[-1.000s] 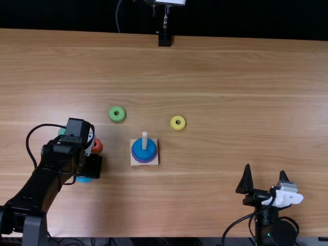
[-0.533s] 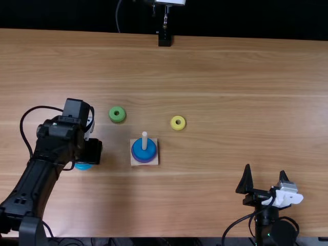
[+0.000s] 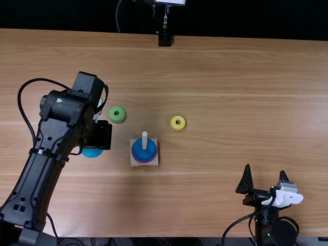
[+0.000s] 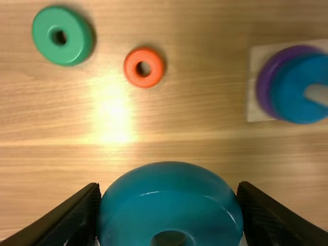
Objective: Build the Hanoi tower: stack the rings onto the peg from bottom to top in this color order: purple, dark blue, light blue, dark green, light green, yellow, orange.
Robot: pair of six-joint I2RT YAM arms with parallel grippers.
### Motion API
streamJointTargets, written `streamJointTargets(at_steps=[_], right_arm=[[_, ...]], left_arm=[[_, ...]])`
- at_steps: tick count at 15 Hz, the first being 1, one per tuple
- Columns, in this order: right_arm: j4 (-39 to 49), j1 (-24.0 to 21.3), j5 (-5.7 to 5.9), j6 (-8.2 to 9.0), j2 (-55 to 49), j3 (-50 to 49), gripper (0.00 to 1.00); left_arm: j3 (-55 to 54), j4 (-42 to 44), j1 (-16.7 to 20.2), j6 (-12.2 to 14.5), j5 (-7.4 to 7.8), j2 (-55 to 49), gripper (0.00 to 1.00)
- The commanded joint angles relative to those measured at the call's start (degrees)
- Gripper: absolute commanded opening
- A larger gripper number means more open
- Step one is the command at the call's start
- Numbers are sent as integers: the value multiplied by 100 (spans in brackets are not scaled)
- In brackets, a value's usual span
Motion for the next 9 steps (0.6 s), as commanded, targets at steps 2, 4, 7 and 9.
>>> streamJointTargets(at_steps=[2, 4, 7, 9], right_arm=[[-60, -43, -8, 12, -69, -79, 100], [-60, -43, -8, 12, -69, -79, 100], [-60, -43, -8, 12, -69, -79, 100], [-60, -25, -8, 12, -69, -79, 100]], left_arm=[[673, -141, -422, -358, 8, 374, 0], [1165, -257, -668, -622, -2, 611, 0], [1754, -331, -967, -675, 8, 892, 0], [2044, -405, -1108, -886, 8, 1015, 0]])
